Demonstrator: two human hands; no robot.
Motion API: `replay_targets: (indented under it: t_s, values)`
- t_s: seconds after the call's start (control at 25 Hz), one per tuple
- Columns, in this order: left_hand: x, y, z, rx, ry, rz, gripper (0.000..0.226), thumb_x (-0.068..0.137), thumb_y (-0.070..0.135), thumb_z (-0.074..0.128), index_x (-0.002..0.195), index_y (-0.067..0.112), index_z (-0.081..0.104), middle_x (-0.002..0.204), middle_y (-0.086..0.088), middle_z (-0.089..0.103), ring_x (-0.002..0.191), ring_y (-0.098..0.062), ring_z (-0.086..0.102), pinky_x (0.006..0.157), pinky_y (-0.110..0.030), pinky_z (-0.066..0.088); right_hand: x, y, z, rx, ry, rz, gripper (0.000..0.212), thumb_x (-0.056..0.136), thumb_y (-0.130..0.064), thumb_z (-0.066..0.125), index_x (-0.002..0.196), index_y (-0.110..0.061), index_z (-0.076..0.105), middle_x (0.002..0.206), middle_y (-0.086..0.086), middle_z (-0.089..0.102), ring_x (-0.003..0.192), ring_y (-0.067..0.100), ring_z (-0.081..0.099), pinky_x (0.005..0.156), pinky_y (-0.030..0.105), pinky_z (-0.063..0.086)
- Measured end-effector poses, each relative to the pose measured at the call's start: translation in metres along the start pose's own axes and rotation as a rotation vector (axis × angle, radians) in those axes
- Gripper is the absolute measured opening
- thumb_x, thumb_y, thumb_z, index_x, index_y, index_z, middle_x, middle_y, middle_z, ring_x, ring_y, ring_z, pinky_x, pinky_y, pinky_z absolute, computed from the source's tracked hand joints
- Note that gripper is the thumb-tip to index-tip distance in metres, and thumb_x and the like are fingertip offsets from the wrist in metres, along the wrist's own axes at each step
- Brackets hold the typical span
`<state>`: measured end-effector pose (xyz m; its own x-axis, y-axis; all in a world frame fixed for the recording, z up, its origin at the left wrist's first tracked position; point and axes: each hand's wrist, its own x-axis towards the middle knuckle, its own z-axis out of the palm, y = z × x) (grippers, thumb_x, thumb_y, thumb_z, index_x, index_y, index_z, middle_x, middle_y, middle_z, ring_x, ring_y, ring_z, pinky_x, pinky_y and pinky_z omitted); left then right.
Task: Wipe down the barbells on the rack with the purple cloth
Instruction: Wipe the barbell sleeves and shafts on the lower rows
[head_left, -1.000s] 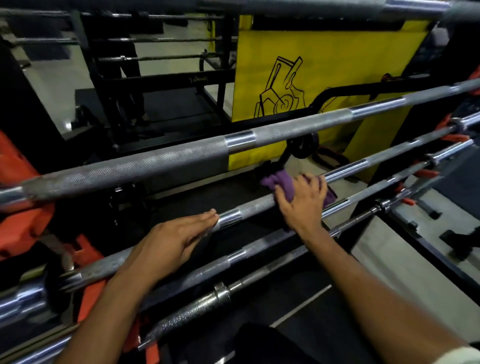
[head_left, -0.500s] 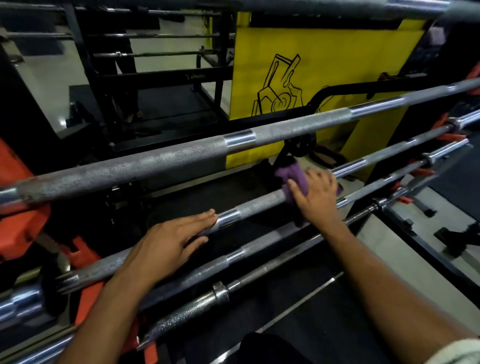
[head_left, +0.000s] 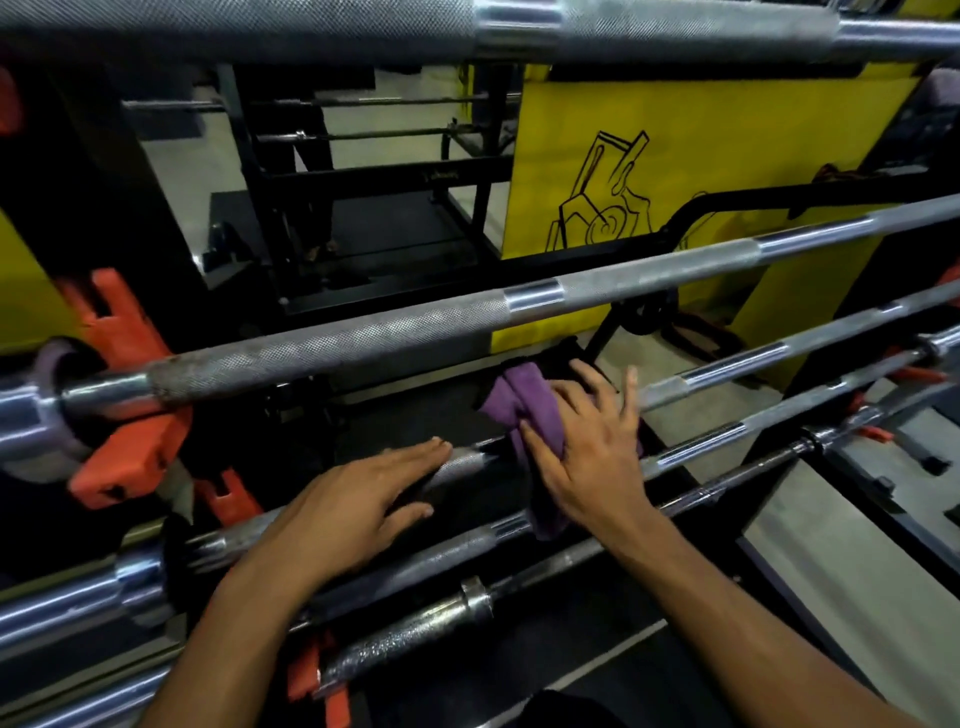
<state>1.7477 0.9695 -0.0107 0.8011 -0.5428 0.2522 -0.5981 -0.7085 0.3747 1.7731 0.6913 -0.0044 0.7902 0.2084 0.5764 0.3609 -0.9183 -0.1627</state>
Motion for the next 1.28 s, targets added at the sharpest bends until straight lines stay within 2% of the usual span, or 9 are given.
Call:
replay_targets:
  t_s: [0.12, 0.2, 0.36, 0.48, 0.6, 0.8, 0.96, 1.12, 1.28]
  values:
    - [-0.025, -0.004, -0.004, 0.042, 0.081, -0.058, 0.053, 0.094, 0.044, 0.041, 0.144, 0.028, 0.051, 0.146, 0.018, 0.045, 0.131, 0.003, 0.042, 0.111, -0.005, 0.022, -0.001, -0.026, 0.017, -0.037, -0.131, -0.118, 0.046, 0.093, -0.051, 0.047, 0.108, -0.014, 0.068, 0.103, 0.004, 0.067, 0.106, 0.029, 0.061, 0.108, 0.054, 0.037]
    - [-0.027, -0.001, -0.003, 0.016, 0.115, -0.065, 0.047, 0.095, 0.036, 0.046, 0.139, 0.023, 0.058, 0.143, 0.013, 0.053, 0.129, 0.007, 0.041, 0.112, -0.006, 0.022, 0.019, -0.037, 0.017, -0.135, -0.286, -0.071, 0.049, 0.094, -0.056, 0.041, 0.094, -0.015, 0.070, 0.091, 0.008, 0.070, 0.092, 0.032, 0.064, 0.092, 0.047, 0.044]
    - [-0.025, -0.002, -0.002, -0.010, 0.115, -0.051, 0.047, 0.092, 0.024, 0.058, 0.140, 0.023, 0.058, 0.143, 0.014, 0.054, 0.128, 0.001, 0.051, 0.112, -0.017, 0.033, 0.074, -0.043, 0.006, -0.180, -0.716, 0.051, 0.062, 0.096, -0.063, 0.038, 0.113, -0.012, 0.070, 0.123, 0.017, 0.068, 0.114, 0.036, 0.064, 0.093, 0.041, 0.047]
    - [-0.026, -0.005, -0.002, -0.025, 0.108, -0.061, 0.048, 0.094, 0.027, 0.056, 0.142, 0.028, 0.054, 0.145, 0.018, 0.051, 0.131, 0.004, 0.048, 0.112, -0.022, 0.036, 0.050, -0.034, 0.011, -0.138, -0.462, -0.078, 0.052, 0.097, -0.058, 0.044, 0.094, -0.013, 0.070, 0.096, 0.014, 0.072, 0.092, 0.037, 0.067, 0.080, 0.041, 0.047]
    - [-0.027, -0.005, -0.002, -0.019, 0.116, -0.057, 0.047, 0.096, 0.035, 0.051, 0.143, 0.030, 0.053, 0.145, 0.020, 0.050, 0.130, 0.005, 0.048, 0.111, -0.022, 0.038, 0.006, -0.025, 0.016, -0.075, -0.221, -0.176, 0.042, 0.098, -0.053, 0.044, 0.093, -0.017, 0.065, 0.086, 0.002, 0.065, 0.083, 0.027, 0.057, 0.082, 0.042, 0.042]
    - [-0.025, -0.005, -0.005, -0.018, 0.101, -0.063, 0.048, 0.097, 0.043, 0.044, 0.144, 0.035, 0.051, 0.146, 0.025, 0.047, 0.131, 0.006, 0.047, 0.111, -0.020, 0.038, 0.058, -0.039, 0.008, -0.181, -0.500, 0.075, 0.056, 0.097, -0.060, 0.043, 0.099, -0.011, 0.069, 0.106, 0.018, 0.072, 0.102, 0.039, 0.066, 0.085, 0.041, 0.046]
    - [-0.025, -0.003, -0.006, 0.007, 0.109, -0.058, 0.048, 0.096, 0.046, 0.044, 0.143, 0.039, 0.050, 0.144, 0.028, 0.048, 0.130, 0.006, 0.048, 0.110, -0.015, 0.036, 0.019, -0.021, 0.012, 0.024, -0.212, -0.148, 0.037, 0.092, -0.048, 0.051, 0.098, -0.015, 0.067, 0.094, 0.007, 0.070, 0.091, 0.032, 0.065, 0.086, 0.042, 0.042]
    - [-0.022, -0.006, -0.008, -0.004, 0.083, -0.048, 0.048, 0.096, 0.046, 0.045, 0.143, 0.036, 0.052, 0.144, 0.027, 0.049, 0.130, 0.008, 0.047, 0.110, -0.019, 0.039, -0.021, 0.001, 0.011, 0.490, -0.080, -0.197, 0.053, 0.081, -0.025, 0.055, 0.134, -0.016, 0.055, 0.136, -0.006, 0.058, 0.136, 0.011, 0.047, 0.119, 0.039, 0.028]
    - [-0.026, -0.003, -0.011, -0.016, 0.087, -0.064, 0.048, 0.096, 0.048, 0.045, 0.143, 0.038, 0.051, 0.143, 0.028, 0.049, 0.130, 0.010, 0.045, 0.110, -0.016, 0.037, -0.049, 0.006, 0.001, 0.716, -0.092, -0.067, 0.053, 0.091, -0.030, 0.060, 0.142, -0.029, 0.046, 0.149, -0.024, 0.044, 0.143, 0.000, 0.036, 0.123, 0.030, 0.023]
